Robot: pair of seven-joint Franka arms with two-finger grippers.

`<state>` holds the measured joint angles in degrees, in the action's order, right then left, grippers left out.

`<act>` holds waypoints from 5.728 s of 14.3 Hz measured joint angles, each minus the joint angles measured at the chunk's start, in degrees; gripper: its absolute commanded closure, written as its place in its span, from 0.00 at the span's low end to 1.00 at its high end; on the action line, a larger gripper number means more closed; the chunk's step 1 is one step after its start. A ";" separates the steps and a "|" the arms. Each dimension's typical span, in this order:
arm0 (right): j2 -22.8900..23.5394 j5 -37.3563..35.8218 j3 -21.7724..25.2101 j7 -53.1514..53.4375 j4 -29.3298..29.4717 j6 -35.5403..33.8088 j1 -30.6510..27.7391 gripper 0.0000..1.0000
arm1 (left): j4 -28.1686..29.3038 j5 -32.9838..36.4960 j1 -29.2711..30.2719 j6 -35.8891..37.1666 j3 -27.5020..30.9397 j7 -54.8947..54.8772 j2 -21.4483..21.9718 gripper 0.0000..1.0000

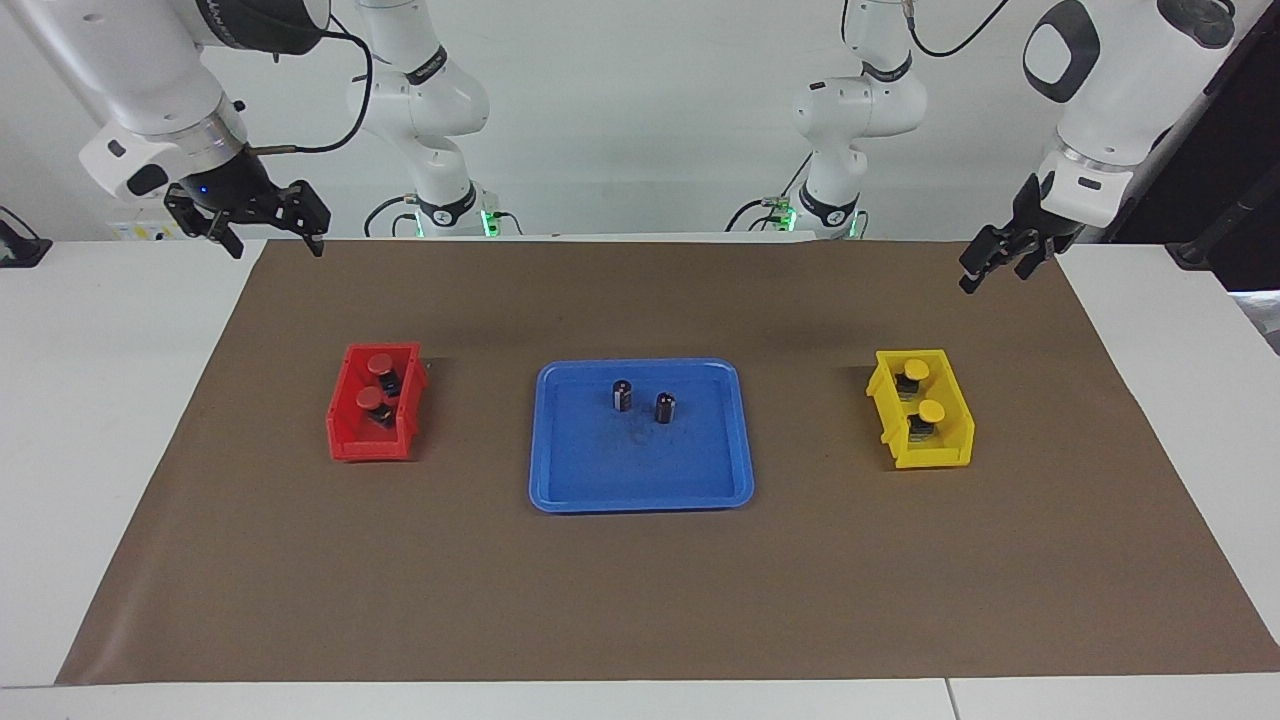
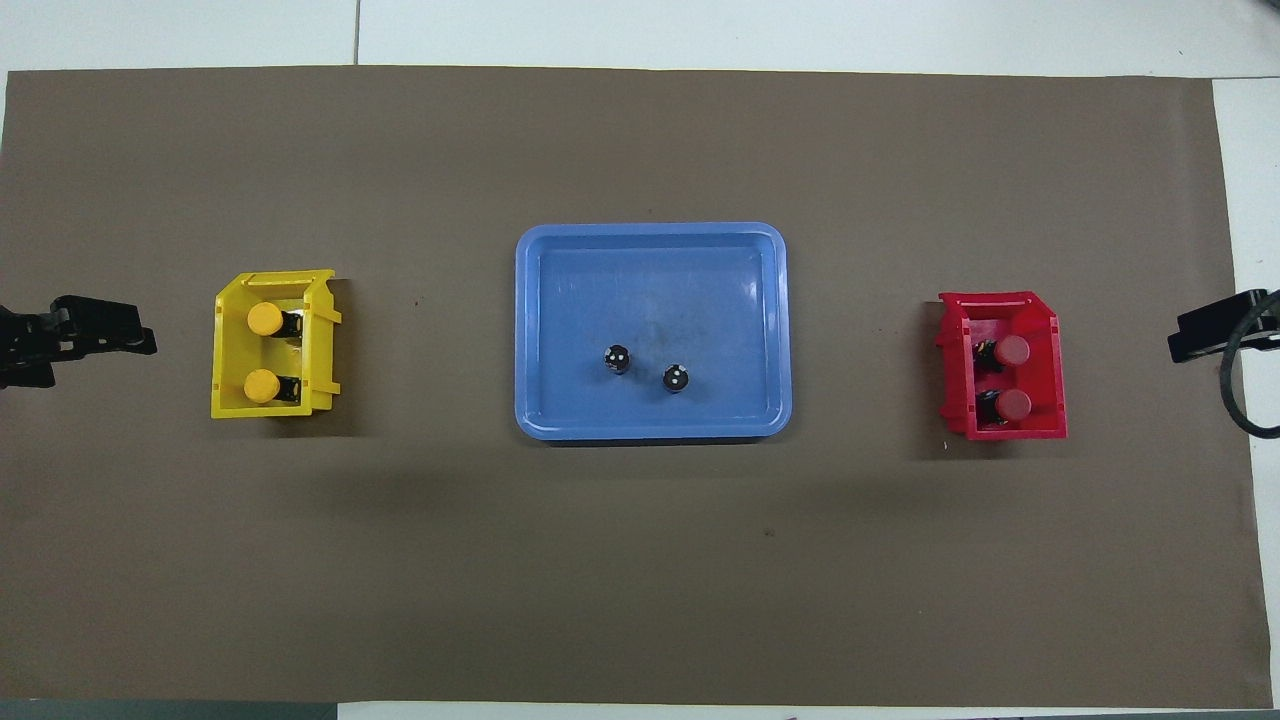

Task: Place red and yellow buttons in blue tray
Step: 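Move the right gripper toward the red caddy, then grasp a red button with the right gripper while the left gripper reaches out, then carry the red button to the tray while the left gripper grasps a button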

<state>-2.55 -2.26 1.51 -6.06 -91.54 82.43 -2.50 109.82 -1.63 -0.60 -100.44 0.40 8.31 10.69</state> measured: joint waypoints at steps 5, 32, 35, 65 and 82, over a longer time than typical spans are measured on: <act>0.00 0.07 -0.11 -0.35 -0.10 0.36 0.01 0.00 | -1.51 1.95 -0.71 3.62 -1.16 -9.96 0.09 0.00; 8.26 0.93 -1.51 -4.24 -26.74 39.70 0.03 0.38 | 8.06 2.12 0.93 -6.27 -0.57 -8.07 0.09 0.00; 8.55 0.93 -1.51 -4.25 -28.43 42.62 0.03 0.38 | 9.33 2.12 0.92 -7.97 -0.58 -8.05 0.10 0.00; 14.56 1.32 -8.69 6.34 -0.70 19.17 7.30 0.99 | 16.88 2.11 -3.14 -25.61 -0.74 -3.49 -8.68 0.32; 38.44 -4.78 -8.83 41.22 12.42 32.70 28.07 0.84 | 20.30 2.11 -2.84 -26.82 -0.68 -3.60 -8.50 0.45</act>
<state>35.89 -7.04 -7.33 35.16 -79.13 115.13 25.58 130.13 0.48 -3.44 -127.25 -0.28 4.71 2.18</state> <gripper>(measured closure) 0.586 0.410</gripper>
